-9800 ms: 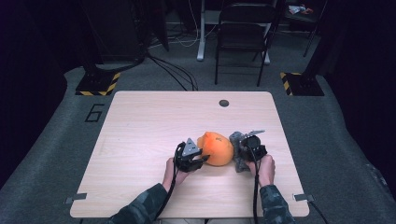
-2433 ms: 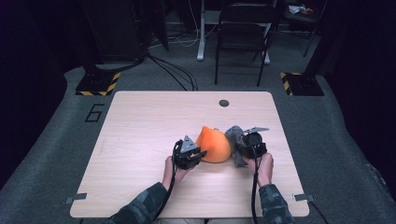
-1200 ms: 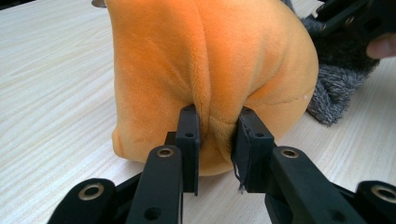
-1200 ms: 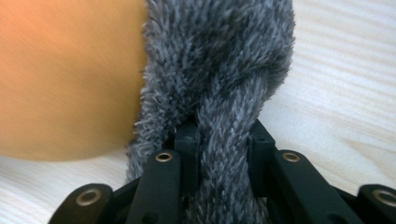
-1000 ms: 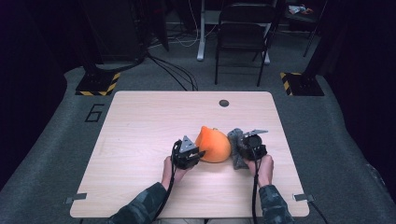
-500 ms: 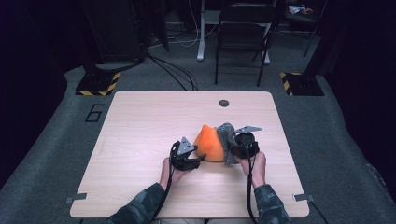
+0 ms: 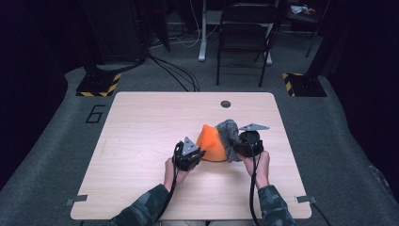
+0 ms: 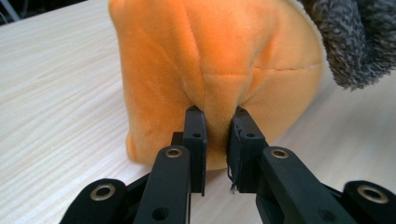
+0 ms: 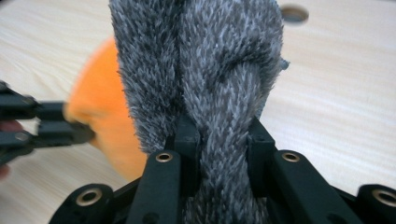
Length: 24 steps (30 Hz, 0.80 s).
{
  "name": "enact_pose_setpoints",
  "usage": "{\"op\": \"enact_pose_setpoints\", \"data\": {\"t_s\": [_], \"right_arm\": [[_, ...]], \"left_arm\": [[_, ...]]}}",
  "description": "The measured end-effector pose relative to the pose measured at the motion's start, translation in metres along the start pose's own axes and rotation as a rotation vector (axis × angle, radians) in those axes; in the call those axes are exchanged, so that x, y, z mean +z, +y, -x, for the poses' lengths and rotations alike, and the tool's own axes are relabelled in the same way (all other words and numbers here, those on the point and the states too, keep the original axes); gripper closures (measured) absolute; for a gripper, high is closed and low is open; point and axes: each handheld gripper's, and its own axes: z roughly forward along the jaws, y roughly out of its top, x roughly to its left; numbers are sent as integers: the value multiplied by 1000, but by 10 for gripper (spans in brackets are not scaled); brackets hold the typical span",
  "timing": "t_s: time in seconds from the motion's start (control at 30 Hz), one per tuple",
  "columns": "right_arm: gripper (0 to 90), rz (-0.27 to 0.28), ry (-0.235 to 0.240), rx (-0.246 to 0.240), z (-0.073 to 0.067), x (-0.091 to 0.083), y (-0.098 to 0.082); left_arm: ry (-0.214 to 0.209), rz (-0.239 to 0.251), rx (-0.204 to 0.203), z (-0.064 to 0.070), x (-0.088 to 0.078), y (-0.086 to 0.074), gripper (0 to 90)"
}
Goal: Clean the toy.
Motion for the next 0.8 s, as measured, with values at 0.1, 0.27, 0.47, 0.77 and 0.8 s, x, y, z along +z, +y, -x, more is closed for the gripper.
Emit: {"op": "enact_pose_setpoints", "data": {"t_s": [0.1,0.27,0.47,0.77,0.8], "right_arm": [[722,29,33,-17,-12,-12,9],[718,30,54,-73,-38,-9,12],[713,-11,3,-113,-46,11,2],[715,-59,-57,-85,-26,18,-7],[715,-67,-63,-76,-22,19,-8]], "left_arm": [[-27,0,2,5,-4,4,789],[-49,-16,41,14,-2,2,787],[-50,-26,49,13,1,0,786],[-51,-38,32,6,3,-2,784],[-49,-35,37,5,4,-2,783]]}}
